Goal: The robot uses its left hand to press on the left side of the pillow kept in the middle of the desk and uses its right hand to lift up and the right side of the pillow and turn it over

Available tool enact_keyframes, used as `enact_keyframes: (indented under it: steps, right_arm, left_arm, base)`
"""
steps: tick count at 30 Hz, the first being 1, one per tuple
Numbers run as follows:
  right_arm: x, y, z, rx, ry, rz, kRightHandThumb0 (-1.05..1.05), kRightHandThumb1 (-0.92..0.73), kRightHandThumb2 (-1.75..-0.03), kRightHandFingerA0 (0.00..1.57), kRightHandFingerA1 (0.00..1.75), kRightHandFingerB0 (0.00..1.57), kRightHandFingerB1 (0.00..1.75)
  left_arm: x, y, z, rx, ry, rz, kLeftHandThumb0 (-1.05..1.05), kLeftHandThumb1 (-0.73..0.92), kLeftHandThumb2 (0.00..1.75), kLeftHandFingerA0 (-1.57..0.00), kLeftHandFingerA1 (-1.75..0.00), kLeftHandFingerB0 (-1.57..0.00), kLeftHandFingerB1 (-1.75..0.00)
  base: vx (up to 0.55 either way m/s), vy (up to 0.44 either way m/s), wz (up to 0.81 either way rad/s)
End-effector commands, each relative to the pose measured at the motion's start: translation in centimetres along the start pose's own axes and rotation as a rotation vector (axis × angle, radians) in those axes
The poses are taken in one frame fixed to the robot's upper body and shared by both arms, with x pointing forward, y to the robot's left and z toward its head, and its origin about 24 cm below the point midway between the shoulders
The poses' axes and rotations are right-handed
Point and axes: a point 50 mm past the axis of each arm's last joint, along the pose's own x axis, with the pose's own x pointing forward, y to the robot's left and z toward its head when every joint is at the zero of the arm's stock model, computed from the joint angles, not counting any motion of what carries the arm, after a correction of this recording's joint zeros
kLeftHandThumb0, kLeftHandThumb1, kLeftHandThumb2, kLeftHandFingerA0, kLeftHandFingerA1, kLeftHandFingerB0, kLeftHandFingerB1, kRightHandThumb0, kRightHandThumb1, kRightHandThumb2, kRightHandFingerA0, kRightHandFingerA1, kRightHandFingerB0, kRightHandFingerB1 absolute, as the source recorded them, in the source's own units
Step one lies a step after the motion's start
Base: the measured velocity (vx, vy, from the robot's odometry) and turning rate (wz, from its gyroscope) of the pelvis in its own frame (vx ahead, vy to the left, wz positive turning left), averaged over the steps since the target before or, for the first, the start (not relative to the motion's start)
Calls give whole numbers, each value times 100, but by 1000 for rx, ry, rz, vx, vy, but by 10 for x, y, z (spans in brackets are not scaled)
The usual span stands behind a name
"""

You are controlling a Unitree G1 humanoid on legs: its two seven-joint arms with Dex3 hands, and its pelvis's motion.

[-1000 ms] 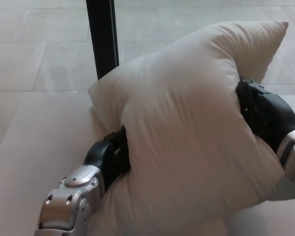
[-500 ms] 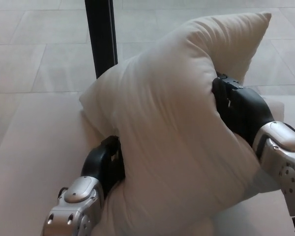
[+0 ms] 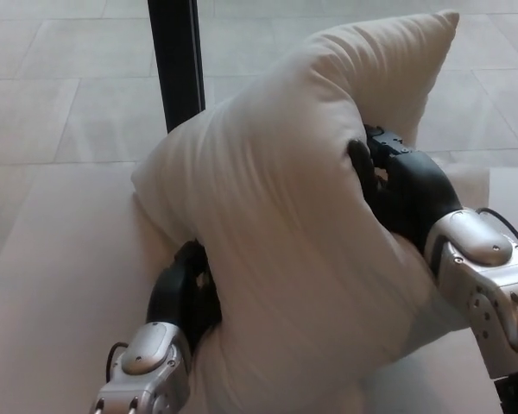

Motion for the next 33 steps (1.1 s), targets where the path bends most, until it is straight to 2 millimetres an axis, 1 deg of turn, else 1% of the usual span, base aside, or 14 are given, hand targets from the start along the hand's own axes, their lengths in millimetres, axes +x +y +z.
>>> enact_keyframes:
  steps: [1,5,6,11,12,13,15,18,19,21,22,27,30,33]
  right_arm:
    - [-31,220,-100,-256,406,852,-105,-59,-98,28,82,6,53]
    - [-38,229,-106,-312,423,892,-95,-53,-88,40,98,10,54]
    - [-38,228,-108,-314,430,890,-82,-59,-61,38,135,11,51]
    - [-41,231,-113,-326,455,871,-81,-60,-62,41,144,11,53]
    - [-43,231,-116,-327,444,884,-84,-48,-90,24,79,9,54]
    - [-47,235,-120,-349,446,892,-85,-59,-58,31,84,17,50]
    - [-53,243,-123,-365,429,936,-88,-60,-59,31,87,16,51]
    - [-56,248,-125,-354,432,948,-102,-52,-89,45,106,15,56]
    - [-56,248,-126,-349,435,949,-90,-57,-58,39,112,17,53]
    - [-59,251,-125,-379,423,949,-87,-58,-59,43,110,18,52]
    - [-60,251,-126,-402,417,951,-87,-59,-58,30,93,18,52]
    - [-62,254,-129,-553,395,972,-87,-41,-71,33,73,21,55]
    - [-63,253,-133,-616,349,985,-84,-50,-57,5,61,26,55]
    - [-62,250,-132,-642,328,973,-88,-46,-85,3,46,23,59]
  left_arm:
    - [-33,-163,-91,-376,470,-437,-102,62,99,-32,-68,0,0]
    - [-34,-169,-91,-327,471,-454,-99,58,97,-31,-70,0,0]
    - [-33,-170,-92,-321,475,-450,-96,56,95,-24,-66,0,0]
    - [-34,-164,-102,-295,482,-439,-87,50,77,-22,-66,0,-6]
    - [-37,-165,-106,-318,487,-435,-81,62,61,0,-57,0,-8]
    - [-40,-164,-112,-324,485,-436,-84,51,77,-9,-63,0,-2]
    - [-42,-165,-115,-322,491,-426,-95,56,94,-34,-70,0,0]
    - [-42,-167,-117,-337,495,-420,-95,55,94,-36,-70,0,0]
    - [-42,-167,-117,-341,497,-421,-96,55,94,-35,-70,0,0]
    - [-43,-169,-118,-352,487,-434,-87,50,92,-20,-64,0,-9]
    - [-42,-170,-118,-351,484,-436,-86,65,60,-21,-68,0,-7]
    - [-44,-172,-122,-348,480,-453,-90,53,95,0,-35,0,-7]
    - [-46,-173,-125,-315,489,-465,-86,51,95,0,-34,0,-10]
    - [-45,-170,-126,-243,503,-448,-84,48,93,-10,-60,0,-11]
  base:
    - [0,0,0]
    - [0,0,0]
    - [0,0,0]
    - [0,0,0]
    - [0,0,0]
    - [0,0,0]
    - [0,0,0]
    - [0,0,0]
    - [0,0,0]
    - [0,0,0]
    - [0,0,0]
    - [0,0,0]
    - [0,0,0]
    - [0,0,0]
